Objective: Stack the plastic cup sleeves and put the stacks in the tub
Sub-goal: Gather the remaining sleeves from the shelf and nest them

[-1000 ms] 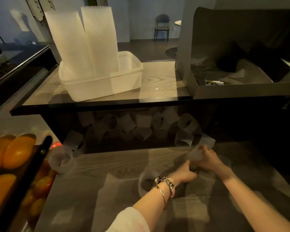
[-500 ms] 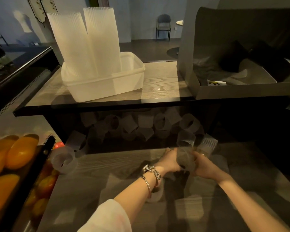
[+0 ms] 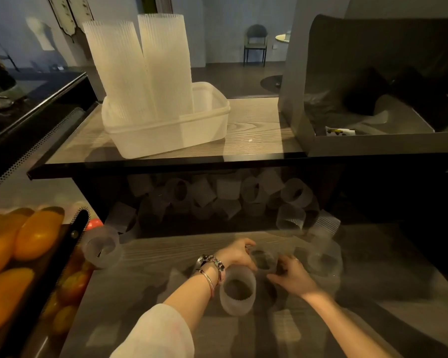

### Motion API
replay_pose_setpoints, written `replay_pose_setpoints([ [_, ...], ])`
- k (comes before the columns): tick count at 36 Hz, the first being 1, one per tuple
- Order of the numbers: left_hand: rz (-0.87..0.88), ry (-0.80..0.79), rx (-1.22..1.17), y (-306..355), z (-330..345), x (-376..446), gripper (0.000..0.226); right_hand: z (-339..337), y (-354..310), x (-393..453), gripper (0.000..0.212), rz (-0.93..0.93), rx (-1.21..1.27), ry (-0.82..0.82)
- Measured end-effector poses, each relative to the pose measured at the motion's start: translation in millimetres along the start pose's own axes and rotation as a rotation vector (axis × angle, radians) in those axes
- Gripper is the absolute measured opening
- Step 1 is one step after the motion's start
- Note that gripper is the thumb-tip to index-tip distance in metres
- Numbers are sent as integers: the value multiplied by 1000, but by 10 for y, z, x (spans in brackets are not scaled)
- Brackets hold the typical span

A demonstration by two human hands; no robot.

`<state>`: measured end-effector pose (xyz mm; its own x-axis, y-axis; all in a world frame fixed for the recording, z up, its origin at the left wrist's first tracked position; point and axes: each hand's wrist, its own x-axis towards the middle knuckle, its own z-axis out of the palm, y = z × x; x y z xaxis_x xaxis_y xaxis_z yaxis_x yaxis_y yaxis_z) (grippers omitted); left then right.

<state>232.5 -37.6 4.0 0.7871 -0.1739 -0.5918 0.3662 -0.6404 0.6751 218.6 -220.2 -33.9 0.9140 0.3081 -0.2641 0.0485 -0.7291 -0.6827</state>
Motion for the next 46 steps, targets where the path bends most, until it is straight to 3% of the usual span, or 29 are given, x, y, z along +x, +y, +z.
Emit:
replay_pose_setpoints([
  [10, 137, 119, -87, -51, -114, -56, 78, -8, -140, -1, 68, 110, 286, 47],
  [17, 240, 164, -202, -15, -310, -450, 73, -78, -419, -92, 51, 57, 485, 91],
  [24, 307, 262, -308, -330, -177, -876, 69, 32, -656, -384, 28, -43, 463, 29],
  [27, 328, 263, -367, -464, -46, -1001, 63, 124, -684, -506, 34, -49, 421, 16],
  [34, 385, 378, -369, -696, 275, -1093, 74, 240, -530, -643, 53, -100, 350, 32],
  [46, 351, 477, -369, -890, 550, -976, 71, 401, -380, -643, 53, -96, 302, 31],
])
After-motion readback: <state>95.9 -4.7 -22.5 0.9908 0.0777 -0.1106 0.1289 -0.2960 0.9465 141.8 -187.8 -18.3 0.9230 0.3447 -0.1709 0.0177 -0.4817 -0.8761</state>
